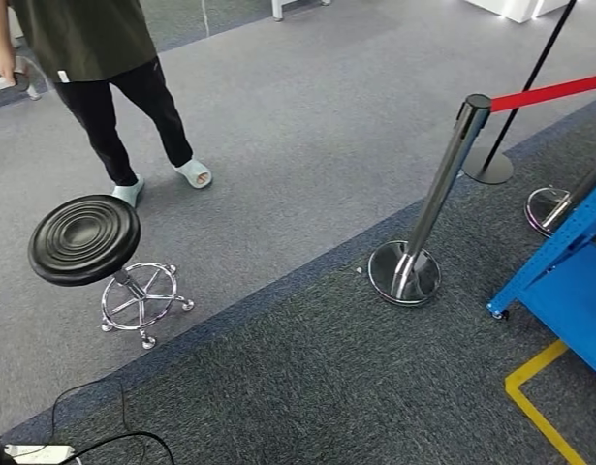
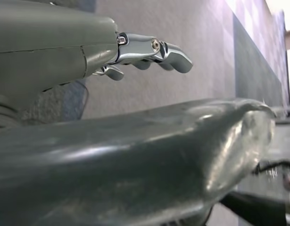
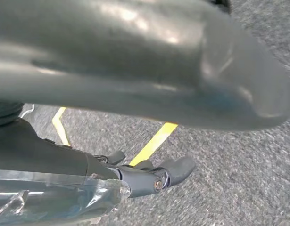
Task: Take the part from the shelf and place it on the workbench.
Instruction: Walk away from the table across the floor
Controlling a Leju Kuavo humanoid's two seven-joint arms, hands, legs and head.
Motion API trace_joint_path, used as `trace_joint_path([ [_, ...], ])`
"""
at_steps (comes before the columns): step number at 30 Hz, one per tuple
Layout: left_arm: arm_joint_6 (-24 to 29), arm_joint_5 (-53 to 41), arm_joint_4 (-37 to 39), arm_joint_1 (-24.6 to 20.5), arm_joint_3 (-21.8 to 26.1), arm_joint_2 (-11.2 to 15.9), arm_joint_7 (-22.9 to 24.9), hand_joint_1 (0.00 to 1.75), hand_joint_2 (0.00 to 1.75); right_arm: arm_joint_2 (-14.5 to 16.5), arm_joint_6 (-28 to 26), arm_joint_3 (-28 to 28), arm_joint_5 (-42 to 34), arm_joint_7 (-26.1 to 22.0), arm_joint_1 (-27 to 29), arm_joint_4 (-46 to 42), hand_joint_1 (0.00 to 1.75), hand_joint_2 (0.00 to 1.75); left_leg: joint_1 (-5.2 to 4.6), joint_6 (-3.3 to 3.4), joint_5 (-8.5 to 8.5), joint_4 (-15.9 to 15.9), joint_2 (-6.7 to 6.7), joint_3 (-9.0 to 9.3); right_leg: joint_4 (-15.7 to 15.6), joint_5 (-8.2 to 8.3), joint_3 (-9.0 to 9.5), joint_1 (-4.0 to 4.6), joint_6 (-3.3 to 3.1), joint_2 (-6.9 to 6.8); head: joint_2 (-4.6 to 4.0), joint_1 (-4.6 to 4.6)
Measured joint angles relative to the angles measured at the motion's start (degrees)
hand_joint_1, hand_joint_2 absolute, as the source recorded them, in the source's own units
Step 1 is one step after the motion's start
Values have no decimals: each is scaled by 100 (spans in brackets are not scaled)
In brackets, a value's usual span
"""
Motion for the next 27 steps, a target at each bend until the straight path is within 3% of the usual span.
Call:
trace_joint_path([
  [2, 0, 1, 2, 23, 11, -1, 0, 0, 0, -1, 1, 0, -1, -1, -9, 0, 0, 0, 2, -6, -317, 801, -142, -424, 0, 7, -12, -1, -24, 166, 0, -9],
  [3, 0, 1, 4, 29, 14, -1, 0, 0, 0, -1, 1, 0, -1, -1, -5, 0, 0, 0, 1, 0, -338, 1029, -158, -571, 0, 9, -14, 0, -27, 257, 0, -12],
  [4, -1, 1, 7, 30, 14, -2, 1, 0, 0, -2, 1, 0, -1, -1, 2, 0, 0, 0, 2, 10, -243, 1041, -170, -616, 0, 12, -14, 0, -23, 346, 0, -12],
  [6, -9, 1, 9, 30, 13, -2, 9, 0, 0, -2, 11, 0, 0, 1, 8, 0, 0, 0, 7, 41, 187, 446, -277, -385, 1, 25, -11, -8, -3, 528, 0, -14],
  [8, -19, -1, 9, 31, 13, -1, 26, 0, 0, -1, 24, 0, 0, 3, -1, 0, 0, 0, 22, 73, 492, -300, -546, -55, 10, 40, -32, -3, 47, 696, 0, -13],
  [10, -22, -2, 9, 18, 13, -2, 38, 0, 0, -2, 34, 0, 1, 6, 7, 0, 0, 0, 21, 107, 537, -580, -666, 66, -6, 61, -67, -4, 117, 830, 0, -13],
  [11, -23, -2, 10, 9, 11, -4, 42, 0, 0, -2, 43, 0, 2, 10, 25, -2, 0, 0, 22, 137, 547, -592, -601, 69, -29, 76, -88, -14, 157, 891, 0, -11],
  [12, -24, -2, 10, -4, 8, -9, 45, 0, 0, -1, 58, 0, 5, 14, 48, -6, 0, 0, 21, 178, 563, -610, -537, 76, -28, 76, -105, -19, 188, 851, 0, -11],
  [13, -21, -6, 10, -9, 5, -13, 51, 0, 0, 1, 73, 0, 12, 20, 64, -11, 0, 0, 23, 224, 580, -628, -467, 81, 34, 24, -146, -15, 212, 713, 0, 2],
  [14, -11, -16, 9, -4, 3, -16, 67, 0, 0, 3, 87, 0, 20, 24, 68, -17, 0, 0, 26, 263, 592, -646, -386, 86, 211, -101, -237, -8, 230, 520, 0, 22],
  [16, 34, -51, 9, 28, 7, -16, 108, 0, 0, 8, 109, 0, 35, 29, 45, -28, 0, 0, 9, 309, 588, -652, -218, 87, 891, -497, -553, -2, 253, 144, 0, 56],
  [18, 84, -88, 9, 44, 13, -18, 155, 0, 0, 8, 126, 0, 44, 36, 30, -37, 0, 0, -5, 320, 574, -649, -35, 93, 1518, -749, -832, -8, 284, 48, 0, 59],
  [19, 97, -100, 9, 40, 14, -21, 178, 0, 0, 8, 132, 0, 47, 39, 35, -43, 0, 0, -7, 317, 564, -647, 47, 101, 1565, -722, -836, -9, 295, 34, 0, 61],
  [21, 105, -113, 9, 36, 14, -37, 219, 0, 0, 8, 146, 0, 51, 44, 47, -67, 0, 0, -6, 290, 532, -643, 199, 143, 1022, -412, -509, -8, 298, -57, 0, 62],
  [23, 105, -115, 7, 38, 15, -44, 242, 0, 0, 14, 159, 0, 56, 46, 36, -98, 0, 0, -34, 234, 484, -627, 322, 194, 289, -134, -91, 6, 259, -345, 0, 60],
  [24, 104, -116, 4, 33, 14, -44, 248, 0, 0, 17, 164, 0, 60, 48, 28, -109, 0, 0, -52, 204, 465, -619, 376, 217, 98, -77, 17, 13, 228, -435, 0, 49],
  [25, 104, -117, 2, 26, 14, -42, 251, 0, 0, 21, 168, 0, 62, 50, 22, -116, 0, 0, -67, 173, 453, -616, 429, 234, 33, -67, 47, 25, 191, -467, 0, 40],
  [27, 102, -117, -1, 6, 8, -48, 257, 0, 0, 25, 171, 0, 65, 54, 21, -126, 0, 0, -57, 108, 432, -624, 511, 266, 31, -46, 25, 22, 116, -307, 0, 25],
])
